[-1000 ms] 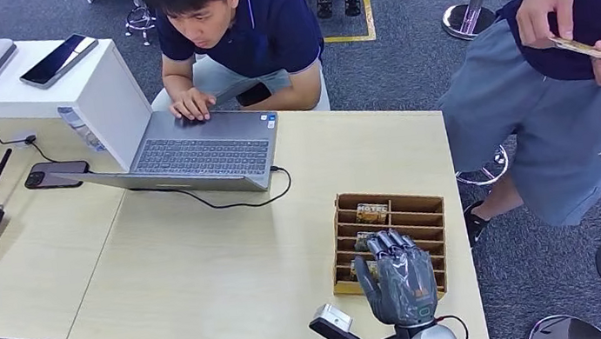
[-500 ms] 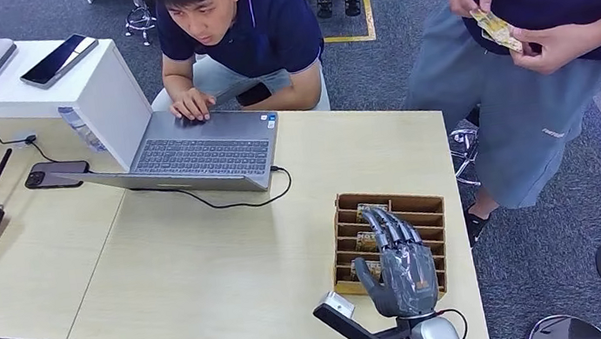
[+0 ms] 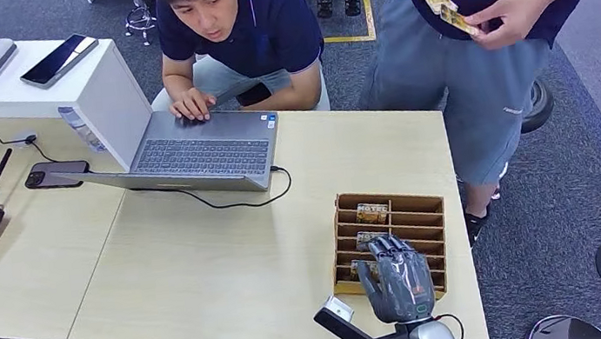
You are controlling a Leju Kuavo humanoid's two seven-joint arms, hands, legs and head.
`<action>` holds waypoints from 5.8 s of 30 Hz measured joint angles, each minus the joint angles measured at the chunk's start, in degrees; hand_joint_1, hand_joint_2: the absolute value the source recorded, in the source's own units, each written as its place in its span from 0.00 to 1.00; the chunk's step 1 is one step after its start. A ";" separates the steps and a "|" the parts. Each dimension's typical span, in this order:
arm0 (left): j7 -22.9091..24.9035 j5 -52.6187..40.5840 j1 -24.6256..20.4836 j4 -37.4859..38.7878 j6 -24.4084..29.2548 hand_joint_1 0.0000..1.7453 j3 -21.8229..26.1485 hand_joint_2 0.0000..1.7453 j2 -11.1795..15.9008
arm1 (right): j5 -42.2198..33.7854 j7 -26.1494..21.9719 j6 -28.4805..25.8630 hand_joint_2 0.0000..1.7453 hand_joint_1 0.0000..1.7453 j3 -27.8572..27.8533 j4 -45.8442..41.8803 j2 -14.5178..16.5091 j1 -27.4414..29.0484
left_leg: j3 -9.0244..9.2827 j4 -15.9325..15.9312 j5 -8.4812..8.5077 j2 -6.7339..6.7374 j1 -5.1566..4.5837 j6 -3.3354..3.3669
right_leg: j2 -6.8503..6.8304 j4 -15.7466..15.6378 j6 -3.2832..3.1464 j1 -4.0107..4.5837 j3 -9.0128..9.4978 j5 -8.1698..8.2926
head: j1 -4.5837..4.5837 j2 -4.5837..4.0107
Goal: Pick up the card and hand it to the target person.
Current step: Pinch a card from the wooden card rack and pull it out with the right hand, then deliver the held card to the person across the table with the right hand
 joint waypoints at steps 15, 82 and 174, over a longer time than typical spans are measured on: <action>0.00 0.00 -0.01 0.00 0.00 0.00 0.00 0.00 0.00 | 0.09 0.03 0.00 1.00 0.59 0.00 0.16 0.02 -0.01 | 0.00 0.00 0.00 0.00 0.00 0.00 | 0.00 0.00 0.00 0.00 0.00 0.00 | 0.00 0.00; 0.09 -0.03 -0.01 0.00 -0.03 0.00 -0.01 1.00 -0.14 | 0.62 1.07 -0.28 1.00 0.79 0.00 4.35 0.15 -1.33 | 0.22 0.00 0.01 0.01 0.00 -0.01 | 0.04 0.00 0.00 0.00 0.18 0.01 | 0.00 0.00; -0.23 -0.03 -1.32 -0.02 0.96 0.00 -0.98 0.00 -0.37 | -5.24 3.92 -0.15 1.00 0.00 -8.28 -33.04 -7.78 -7.30 | 0.22 0.01 0.02 0.00 0.00 0.00 | -0.01 0.00 0.01 0.00 0.26 0.01 | 0.01 0.00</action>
